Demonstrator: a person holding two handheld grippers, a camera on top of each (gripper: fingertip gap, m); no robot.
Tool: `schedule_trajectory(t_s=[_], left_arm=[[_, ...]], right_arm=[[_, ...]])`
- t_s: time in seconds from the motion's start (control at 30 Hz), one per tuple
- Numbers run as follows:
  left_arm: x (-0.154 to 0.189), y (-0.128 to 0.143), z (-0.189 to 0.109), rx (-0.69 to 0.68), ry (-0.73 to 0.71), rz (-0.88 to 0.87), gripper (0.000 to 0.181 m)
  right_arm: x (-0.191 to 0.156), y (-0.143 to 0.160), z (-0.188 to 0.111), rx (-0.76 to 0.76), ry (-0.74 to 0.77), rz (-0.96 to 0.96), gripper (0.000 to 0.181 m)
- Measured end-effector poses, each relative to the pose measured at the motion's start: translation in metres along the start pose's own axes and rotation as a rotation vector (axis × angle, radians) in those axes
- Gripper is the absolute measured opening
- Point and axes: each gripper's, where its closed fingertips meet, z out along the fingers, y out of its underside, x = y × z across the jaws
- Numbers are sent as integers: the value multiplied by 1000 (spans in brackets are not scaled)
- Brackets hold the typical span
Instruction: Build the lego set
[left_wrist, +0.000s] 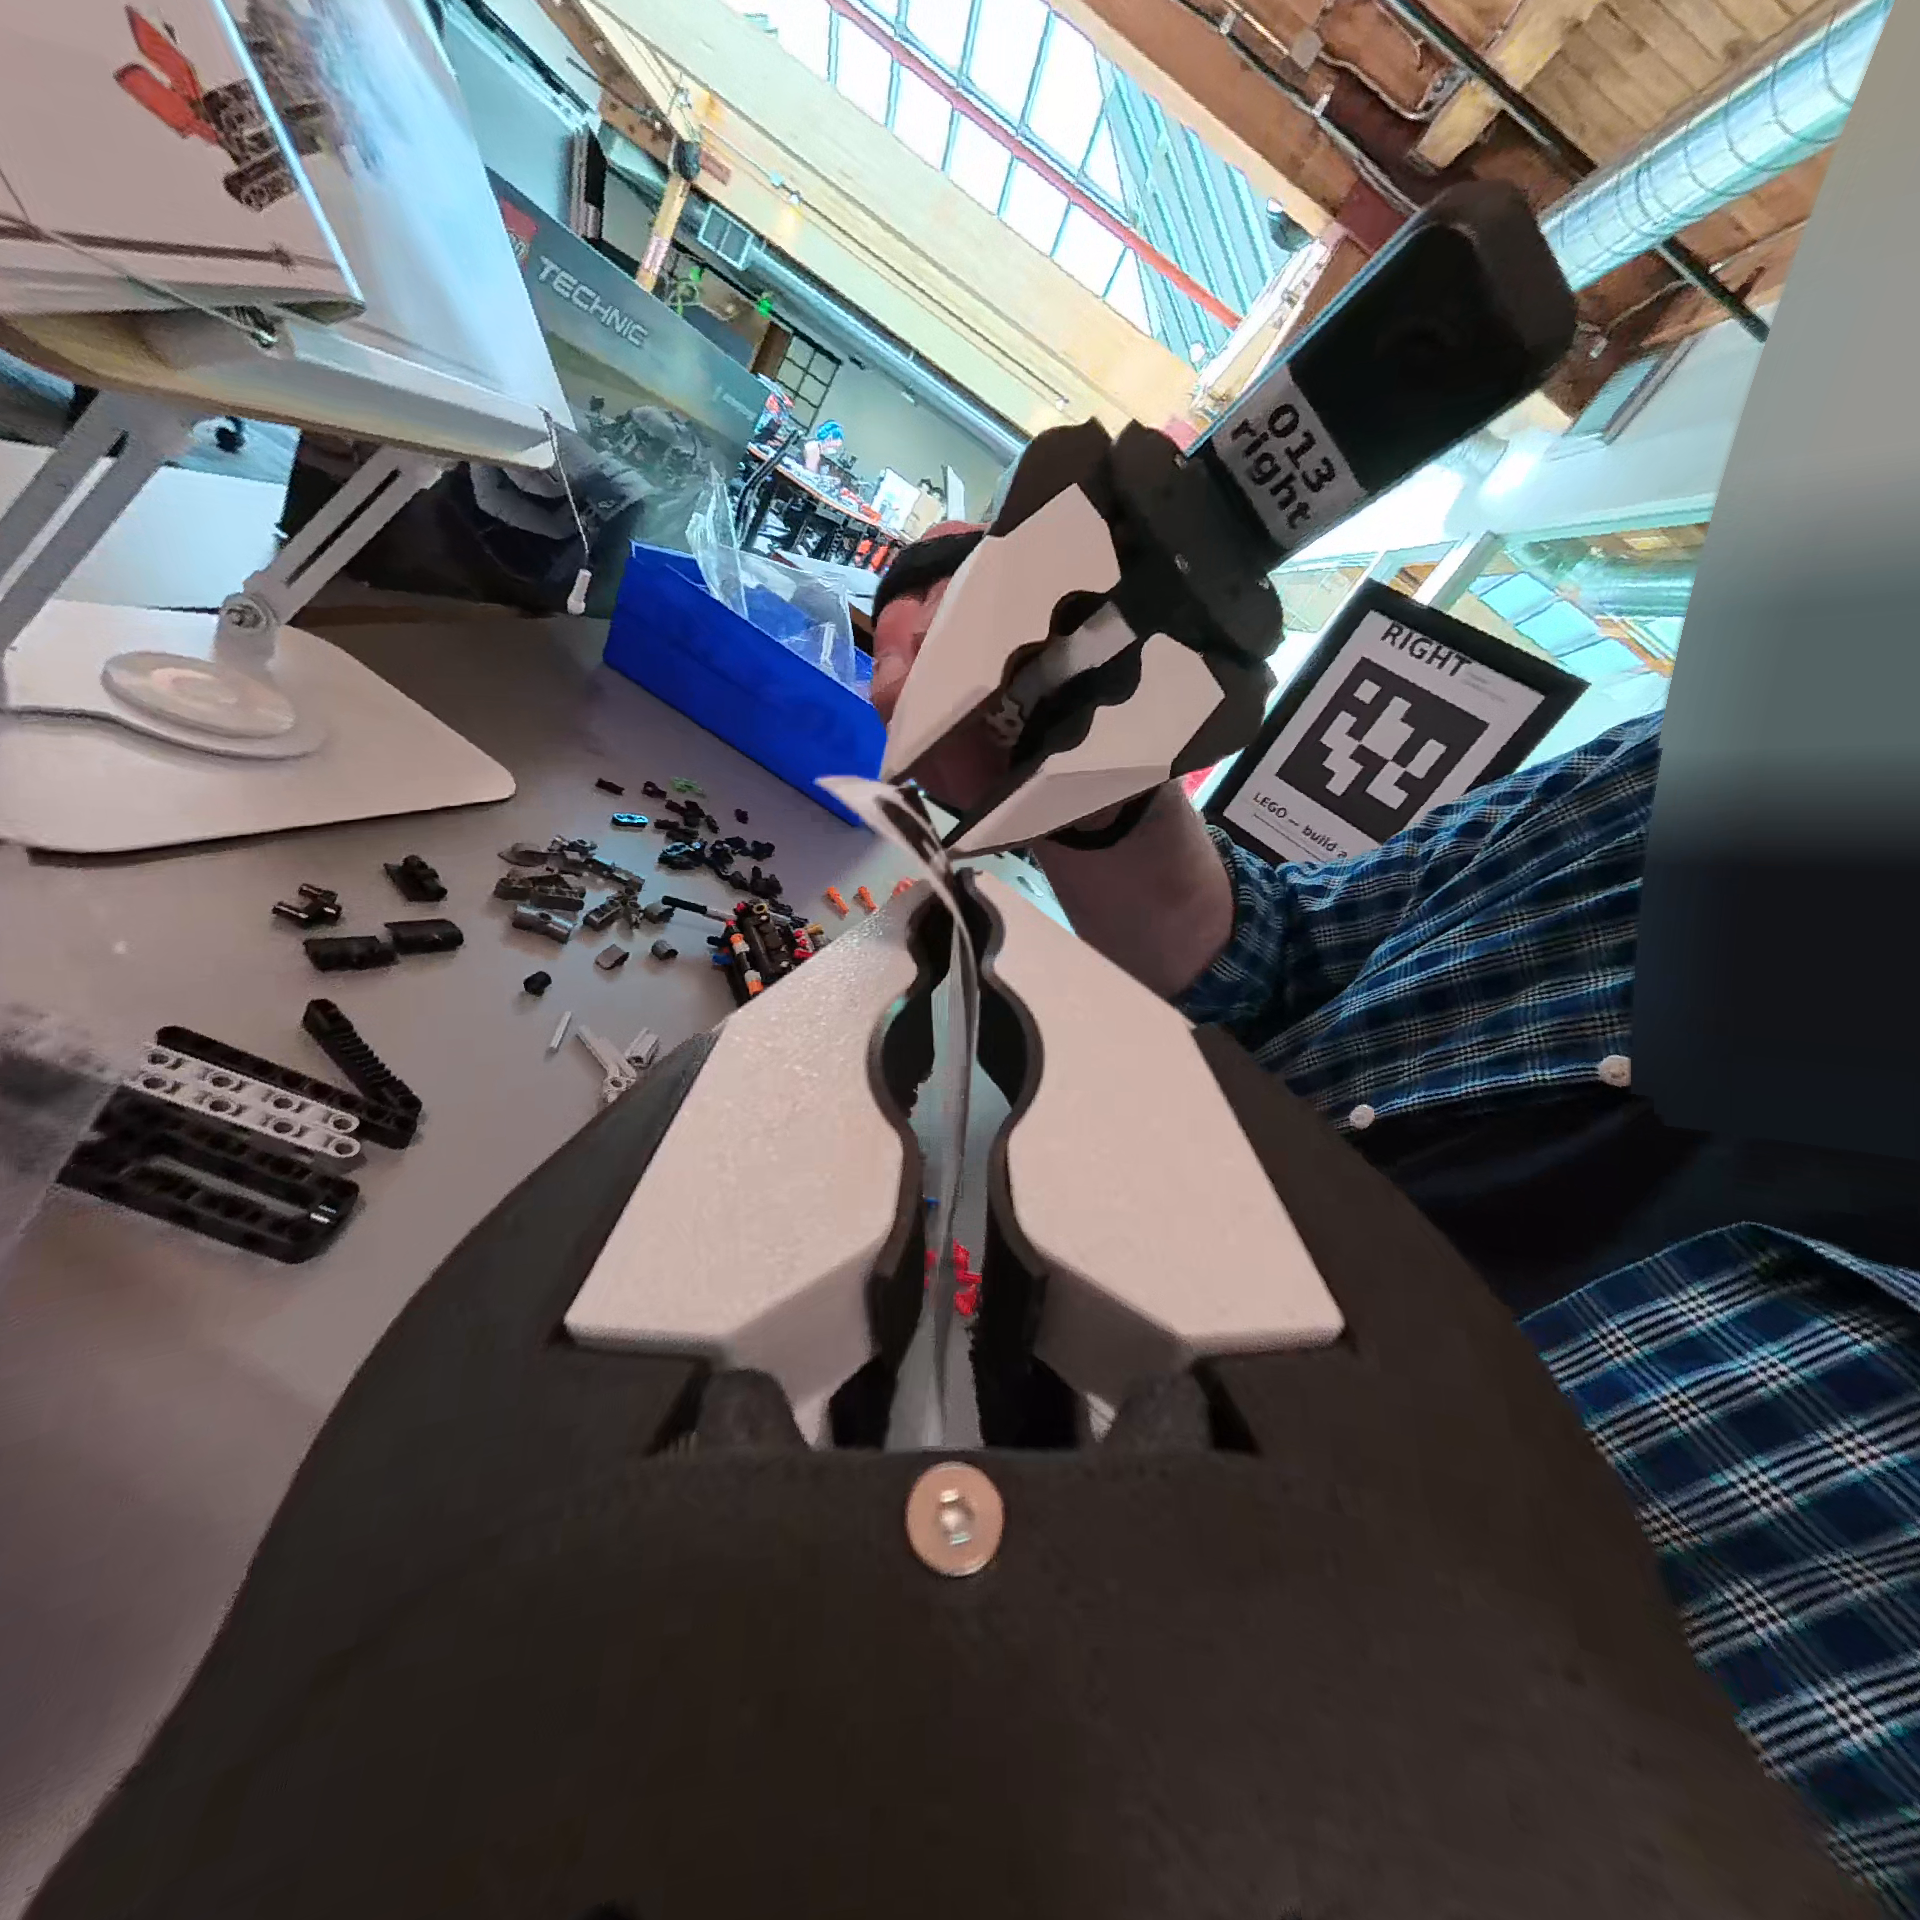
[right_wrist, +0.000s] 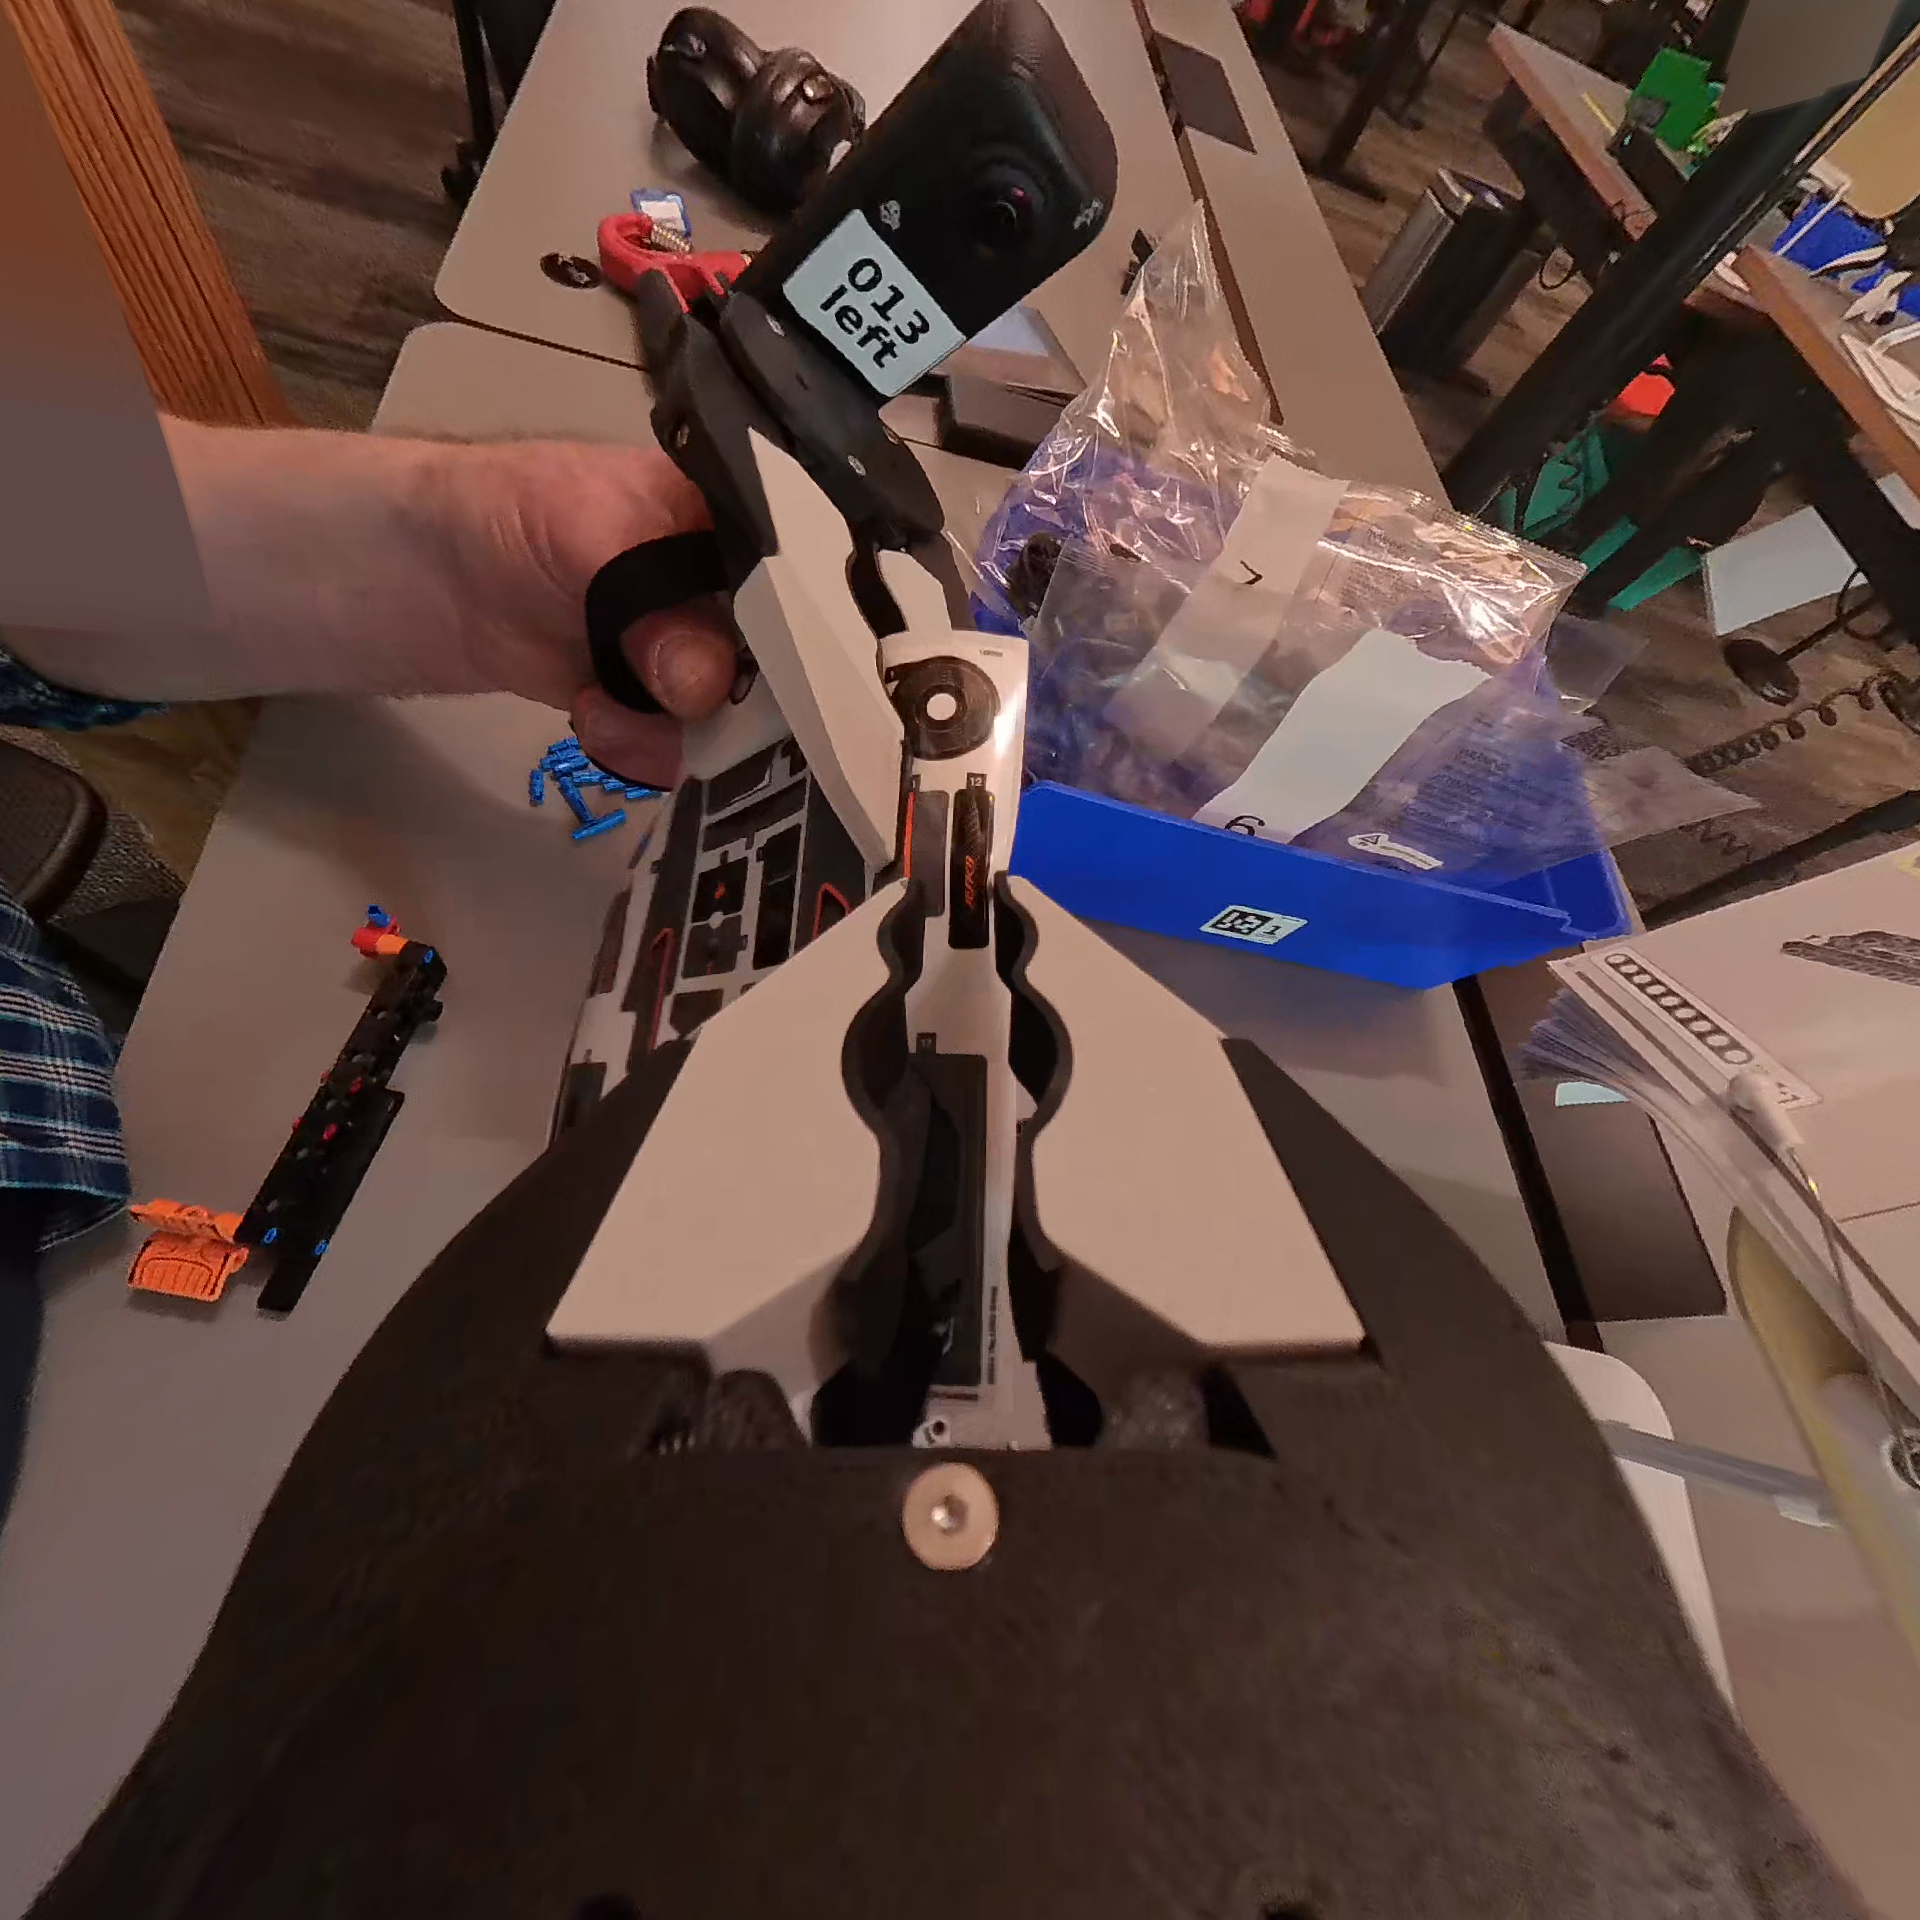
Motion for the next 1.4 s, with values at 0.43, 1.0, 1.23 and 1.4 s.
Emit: schedule_trajectory(t_s=[0.43, 1.0, 1.23, 1.4], left_arm=[[-2, 4, 6, -79, -104, 217, 0], [-15, -4, 10, -107, -275, 288, 0], [-16, -4, 12, -112, -293, 297, 0], [-16, -5, 14, -109, -288, 287, 0]], right_arm=[[0, 2, -6, 43, -85, 119, 0], [8, 3, -9, -24, 63, 2, 0], [11, 1, -13, -11, 85, -7, 0], [13, 3, -13, -18, 99, -13, 1]])
